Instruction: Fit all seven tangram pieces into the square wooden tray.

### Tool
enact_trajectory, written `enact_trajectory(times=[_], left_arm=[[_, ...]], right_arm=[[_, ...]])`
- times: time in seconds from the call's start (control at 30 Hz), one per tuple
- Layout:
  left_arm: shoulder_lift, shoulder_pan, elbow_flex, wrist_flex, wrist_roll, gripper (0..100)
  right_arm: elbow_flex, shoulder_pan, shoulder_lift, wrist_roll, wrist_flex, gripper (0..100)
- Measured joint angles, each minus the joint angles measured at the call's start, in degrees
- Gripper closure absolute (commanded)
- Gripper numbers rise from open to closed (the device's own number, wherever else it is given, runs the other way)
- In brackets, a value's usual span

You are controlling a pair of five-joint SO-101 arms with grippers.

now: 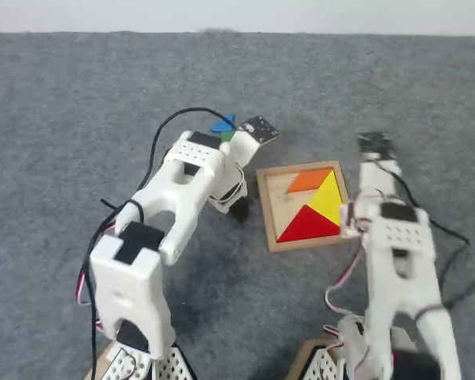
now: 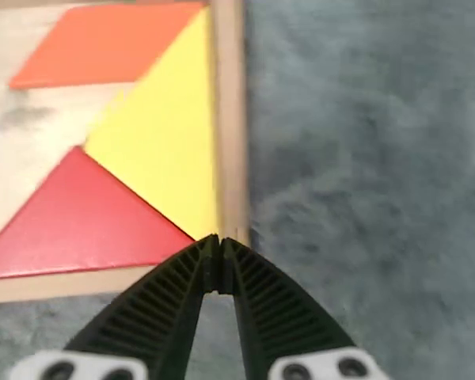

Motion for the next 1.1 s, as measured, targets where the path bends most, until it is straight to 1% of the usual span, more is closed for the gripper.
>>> enact_trajectory(times=[0.07,0.17,0.37,0.73,0.87,1.1], left_arm=[[-2.20,0.00,3.43,-2.02,-1.05,71],[-3.43,0.00,5.89,-3.87,-1.93,72],[-3.52,0.18,6.07,-3.87,-2.20,76],[-3.52,0.79,5.80,-3.78,-2.20,76],[-3.52,2.20,5.80,-3.78,-2.55,84],[-3.69,3.87,5.80,-3.08,-2.29,89]], right_arm=[[3.08,3.25,-4.66,0.79,0.70,99.1],[7.56,6.15,-8.79,3.96,0.88,99.0],[11.16,10.81,-9.67,5.54,0.97,99.0],[13.89,10.73,-10.02,5.54,-0.97,99.0],[13.89,10.64,-10.02,5.54,-0.97,99.0],[13.89,10.81,-10.02,5.54,-0.97,99.0]])
